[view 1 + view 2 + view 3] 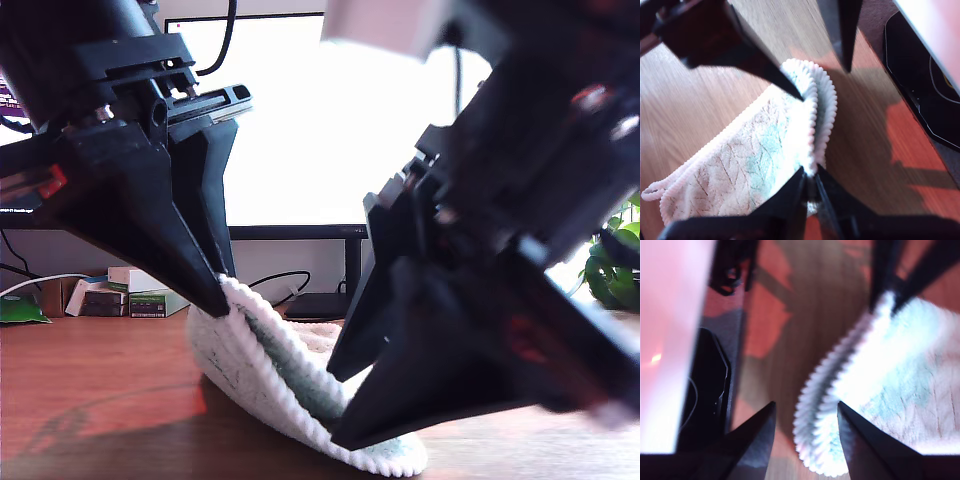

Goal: Fold the tea towel to a neat square and place it to the right

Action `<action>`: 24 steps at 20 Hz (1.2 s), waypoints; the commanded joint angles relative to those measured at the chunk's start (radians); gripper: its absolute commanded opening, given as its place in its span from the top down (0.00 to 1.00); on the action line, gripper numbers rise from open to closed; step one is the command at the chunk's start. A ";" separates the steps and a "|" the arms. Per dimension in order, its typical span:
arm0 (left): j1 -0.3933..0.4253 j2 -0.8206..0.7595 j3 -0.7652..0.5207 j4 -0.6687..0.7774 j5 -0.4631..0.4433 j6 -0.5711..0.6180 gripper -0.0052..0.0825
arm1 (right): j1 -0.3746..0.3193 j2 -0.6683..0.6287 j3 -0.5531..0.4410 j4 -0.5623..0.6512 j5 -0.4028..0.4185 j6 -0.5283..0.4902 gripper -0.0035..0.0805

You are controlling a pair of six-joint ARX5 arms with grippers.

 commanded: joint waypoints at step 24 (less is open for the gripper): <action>0.013 0.010 0.091 -0.034 0.005 -0.034 0.97 | -0.012 0.093 -0.011 0.056 0.095 0.155 0.97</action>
